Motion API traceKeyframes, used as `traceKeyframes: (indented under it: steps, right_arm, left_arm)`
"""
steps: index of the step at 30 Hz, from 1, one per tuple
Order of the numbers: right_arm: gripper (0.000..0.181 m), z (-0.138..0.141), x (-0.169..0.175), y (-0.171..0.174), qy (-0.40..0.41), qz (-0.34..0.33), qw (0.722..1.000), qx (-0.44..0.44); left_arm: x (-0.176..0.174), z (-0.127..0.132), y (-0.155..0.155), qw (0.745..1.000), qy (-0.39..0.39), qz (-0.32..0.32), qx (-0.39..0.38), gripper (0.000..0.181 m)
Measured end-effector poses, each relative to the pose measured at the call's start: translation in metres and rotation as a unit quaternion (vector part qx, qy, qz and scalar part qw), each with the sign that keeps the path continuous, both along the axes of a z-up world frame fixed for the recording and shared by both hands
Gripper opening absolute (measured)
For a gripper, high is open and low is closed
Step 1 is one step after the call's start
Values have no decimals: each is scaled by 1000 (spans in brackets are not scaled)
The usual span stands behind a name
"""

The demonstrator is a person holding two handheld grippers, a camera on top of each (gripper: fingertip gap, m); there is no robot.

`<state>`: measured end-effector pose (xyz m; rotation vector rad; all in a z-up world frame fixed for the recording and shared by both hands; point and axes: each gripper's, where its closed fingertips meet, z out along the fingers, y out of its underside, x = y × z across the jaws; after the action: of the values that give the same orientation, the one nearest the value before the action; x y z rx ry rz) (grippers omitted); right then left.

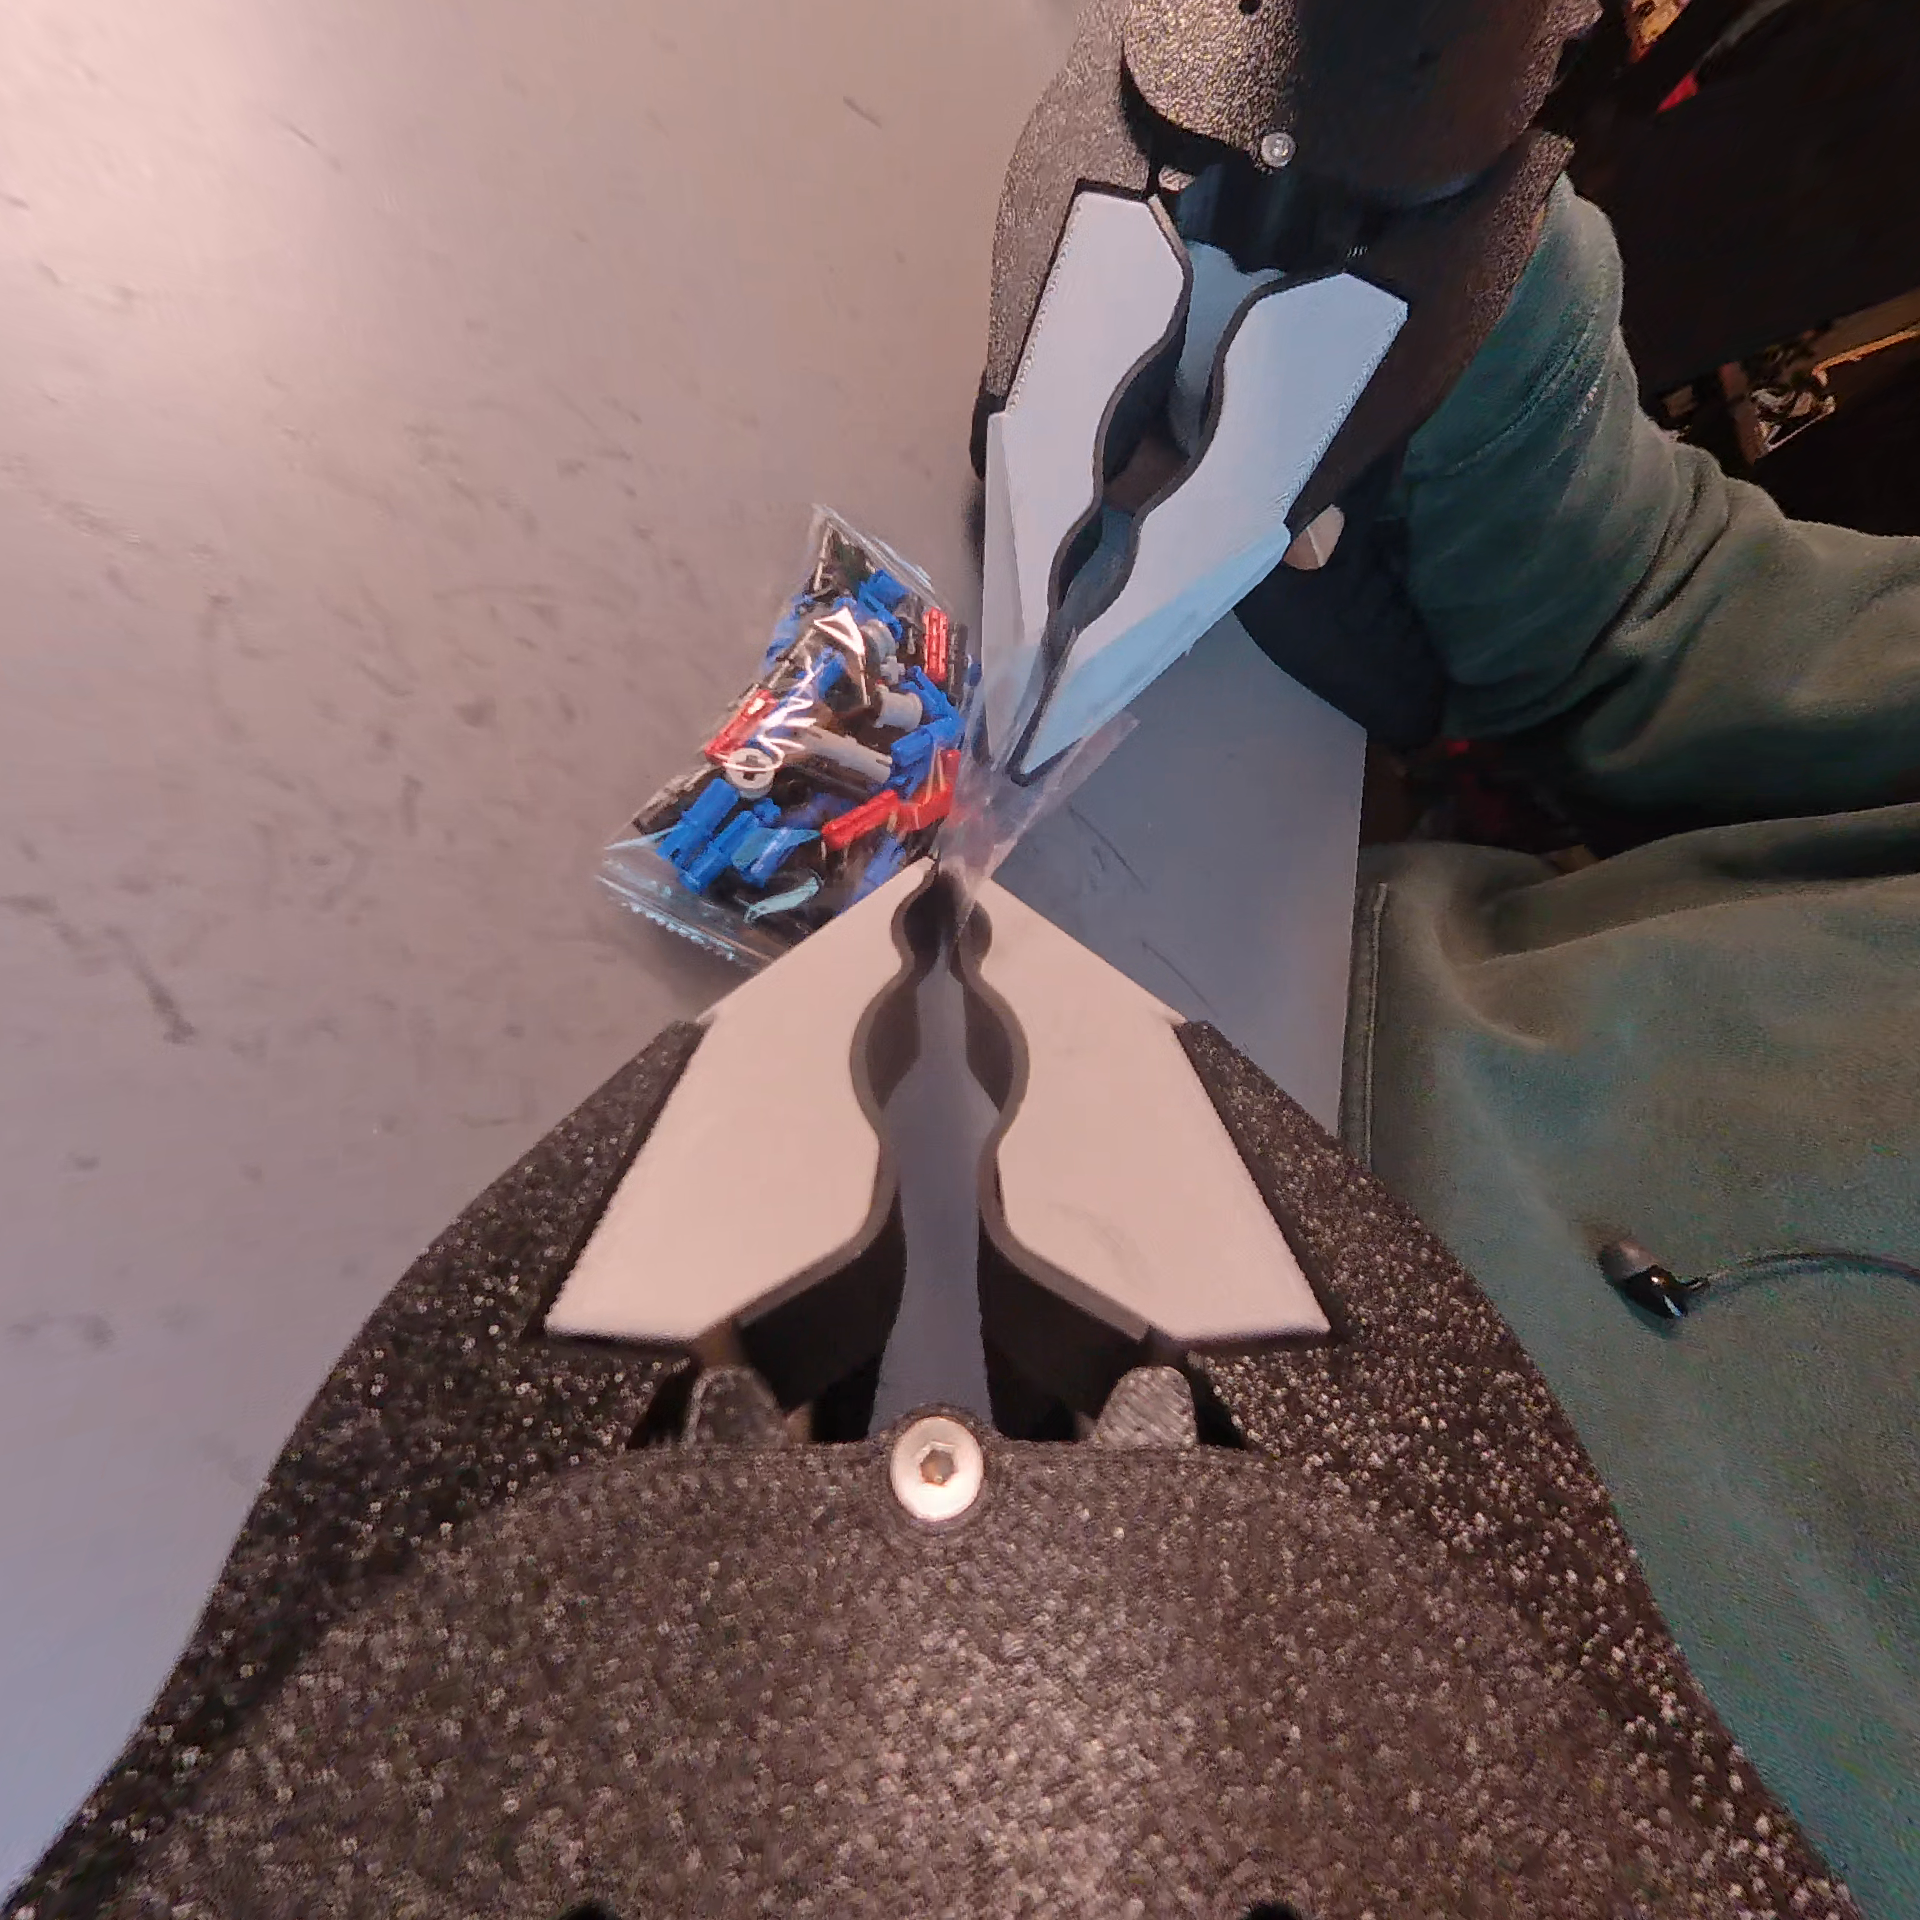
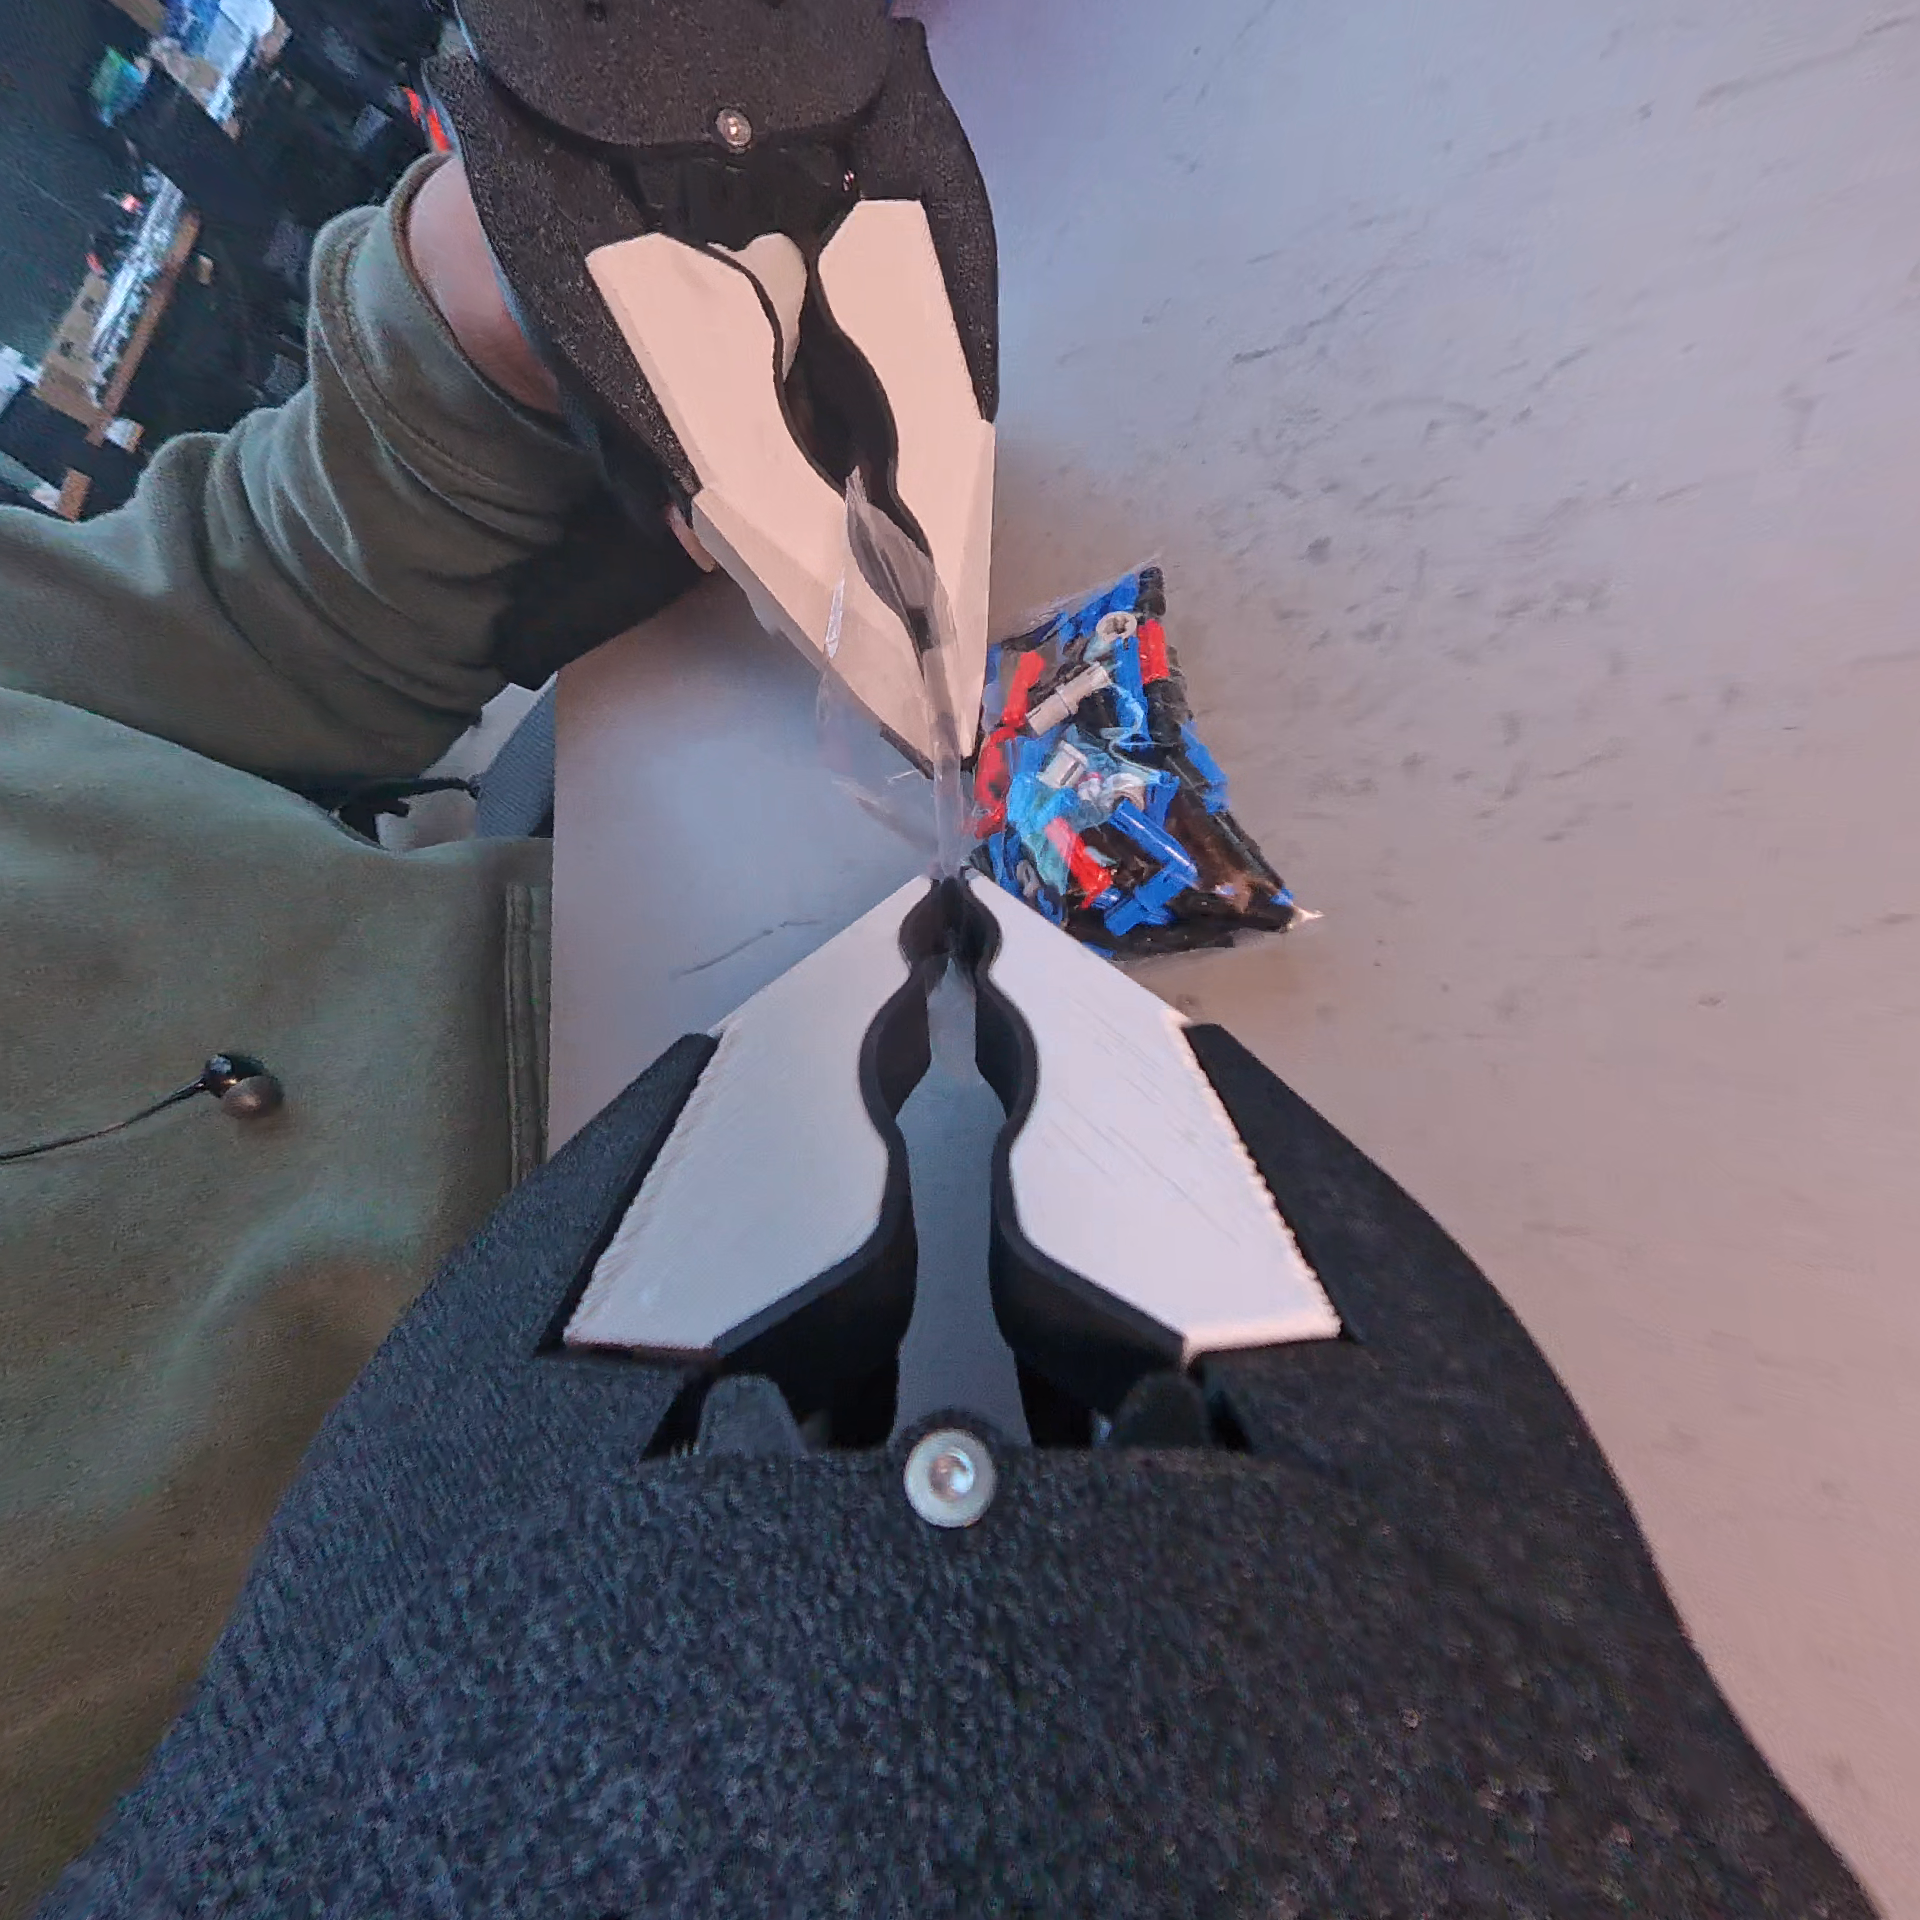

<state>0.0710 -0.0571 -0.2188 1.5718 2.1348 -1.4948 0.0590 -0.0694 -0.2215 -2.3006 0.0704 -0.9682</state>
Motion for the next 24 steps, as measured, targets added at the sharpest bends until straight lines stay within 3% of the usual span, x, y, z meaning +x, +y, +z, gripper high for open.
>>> traceKeyframes:
  steps: [5,9,10,14,18,24]
  right_arm:
    - [14,11,0,14,98,13,990,96]
    - [54,11,-10,20,150,13,972,182]
    - [63,10,-11,16,151,16,971,186]
    - [67,8,-20,17,135,-1,974,180]
    - [82,9,-28,35,136,-15,967,215]
    - [101,-9,-21,13,80,49,976,194]
  left_arm:
    - [-6,-7,-1,1000,23,2,-7,0]
    - [-7,-9,0,999,33,0,-8,0]
    - [-7,-9,0,999,36,1,-6,0]
    - [-8,-9,1,999,42,5,-3,0]
    - [-8,-11,0,998,55,0,-2,0]
    - [-8,-12,0,998,63,1,0,0]
